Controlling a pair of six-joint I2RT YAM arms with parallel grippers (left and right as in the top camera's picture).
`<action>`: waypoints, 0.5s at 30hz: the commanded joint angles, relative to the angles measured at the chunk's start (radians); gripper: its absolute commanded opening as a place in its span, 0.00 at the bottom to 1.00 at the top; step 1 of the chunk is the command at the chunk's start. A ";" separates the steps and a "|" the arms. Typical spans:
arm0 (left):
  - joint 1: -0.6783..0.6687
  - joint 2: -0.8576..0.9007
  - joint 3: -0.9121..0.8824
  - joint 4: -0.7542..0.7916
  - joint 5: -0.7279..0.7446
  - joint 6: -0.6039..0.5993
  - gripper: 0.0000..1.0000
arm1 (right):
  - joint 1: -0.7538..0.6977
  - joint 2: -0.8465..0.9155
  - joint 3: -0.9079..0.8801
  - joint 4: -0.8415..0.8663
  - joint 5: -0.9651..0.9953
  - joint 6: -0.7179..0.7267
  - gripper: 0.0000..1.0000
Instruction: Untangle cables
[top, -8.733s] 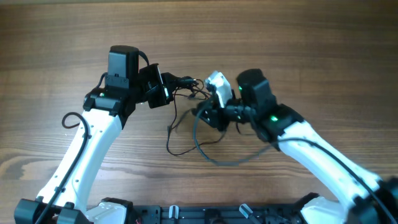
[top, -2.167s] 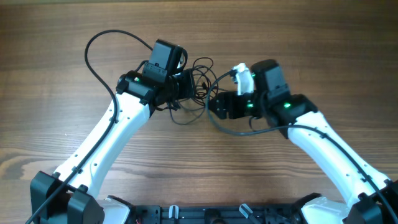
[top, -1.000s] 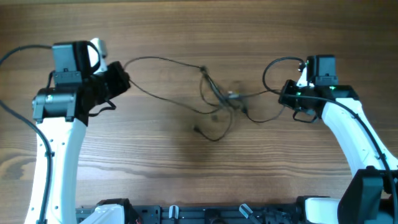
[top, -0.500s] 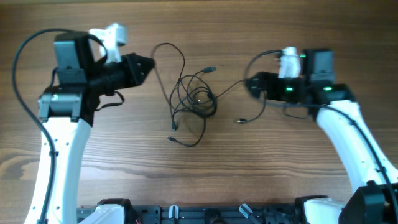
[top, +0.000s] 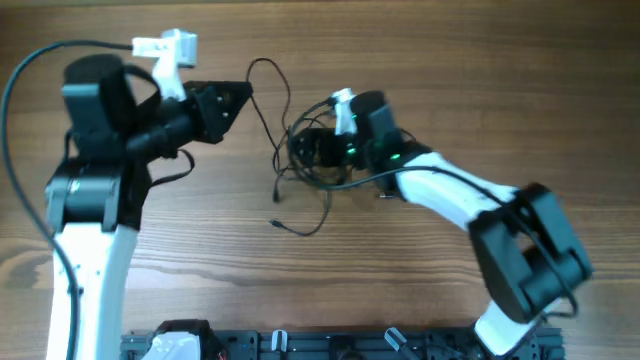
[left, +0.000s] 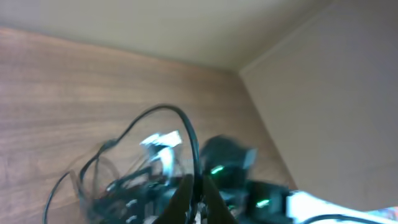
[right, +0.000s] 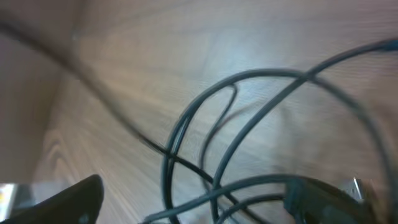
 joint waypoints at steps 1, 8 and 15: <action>0.008 -0.092 0.012 0.038 0.027 -0.034 0.04 | 0.044 0.073 0.003 0.012 0.112 0.186 0.57; 0.197 -0.200 0.012 0.123 0.027 -0.091 0.04 | -0.154 -0.010 0.007 -0.347 0.287 0.188 0.05; 0.427 -0.198 0.012 0.126 0.027 -0.113 0.04 | -0.495 -0.143 0.007 -0.589 0.291 -0.010 0.04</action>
